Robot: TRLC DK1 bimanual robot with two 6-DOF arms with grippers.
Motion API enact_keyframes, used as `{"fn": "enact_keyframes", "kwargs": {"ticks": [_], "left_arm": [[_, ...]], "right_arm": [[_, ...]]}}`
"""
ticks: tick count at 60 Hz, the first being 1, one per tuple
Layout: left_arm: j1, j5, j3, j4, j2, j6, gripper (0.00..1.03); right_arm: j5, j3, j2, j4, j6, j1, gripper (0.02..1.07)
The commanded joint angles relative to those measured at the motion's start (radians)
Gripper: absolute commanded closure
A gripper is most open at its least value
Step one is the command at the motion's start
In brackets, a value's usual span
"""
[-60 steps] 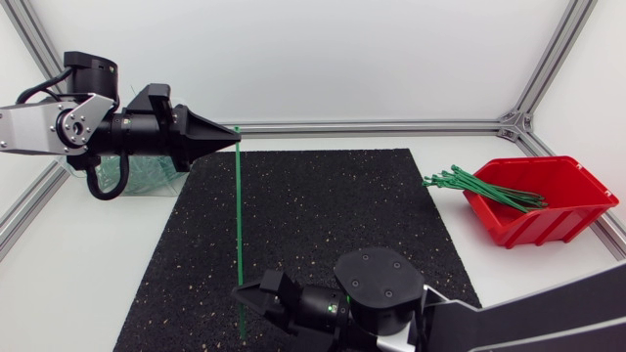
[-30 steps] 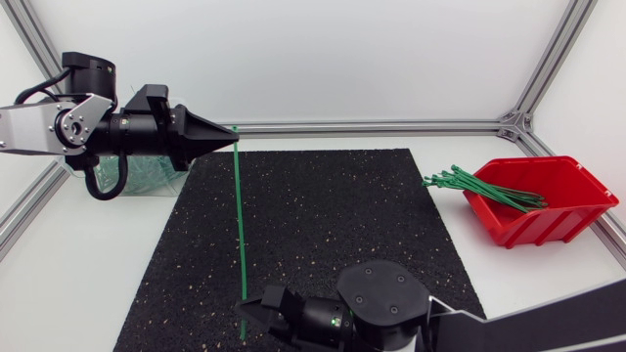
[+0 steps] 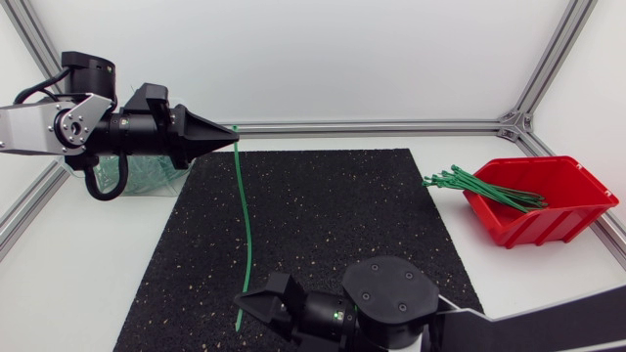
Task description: Take a green cable tie from the red box, thread the tail through the head to close it, then place it in the transparent bin on the left.
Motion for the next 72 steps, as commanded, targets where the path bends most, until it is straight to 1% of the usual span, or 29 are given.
{"fn": "enact_keyframes", "kwargs": {"ticks": [1,4,7,13,17,29,36,46,53,60,64,68,72], "left_arm": [[-0.015,0.001,-0.035,0.001,-0.047,0.036,1.0],[-0.024,-0.013,-0.052,0.002,-0.064,0.054,1.0],[-0.035,-0.033,-0.07,0.008,-0.082,0.073,1.0],[-0.059,-0.064,-0.109,0.024,-0.115,0.102,1.0],[-0.072,-0.081,-0.126,0.036,-0.136,0.109,1.0],[-0.099,-0.097,-0.17,0.071,-0.177,0.109,1.0],[-0.119,-0.11,-0.213,0.105,-0.211,0.109,1.0],[-0.153,-0.136,-0.274,0.17,-0.256,0.106,1.0],[-0.179,-0.14,-0.303,0.212,-0.269,0.09,1.0],[-0.193,-0.142,-0.322,0.222,-0.306,0.07,1.0],[-0.207,-0.148,-0.334,0.223,-0.334,0.062,1.0],[-0.219,-0.16,-0.349,0.225,-0.366,0.054,1.0],[-0.228,-0.162,-0.363,0.229,-0.397,0.047,1.0]], "right_arm": [[0.018,0.027,-0.02,-0.02,0.06,0.003,1.01],[0.026,0.038,-0.031,-0.051,0.096,0.003,1.01],[0.029,0.055,-0.051,-0.107,0.142,0.003,1.01],[0.031,0.113,-0.112,-0.265,0.268,-0.002,1.01],[0.029,0.139,-0.141,-0.324,0.337,-0.008,1.01],[0.006,0.196,-0.223,-0.498,0.538,-0.04,1.01],[-0.002,0.196,-0.266,-0.571,0.6,-0.053,1.01],[0.009,0.19,-0.29,-0.646,0.671,-0.062,1.01],[-0.011,0.158,-0.313,-0.649,0.719,-0.066,1.01],[-0.014,0.141,-0.328,-0.646,0.778,-0.066,1.01],[-0.086,0.139,-0.355,-0.652,0.887,-0.073,1.01],[-0.094,0.136,-0.379,-0.66,0.918,-0.076,1.01],[-0.111,0.141,-0.416,-0.683,0.992,-0.076,1.01]]}}
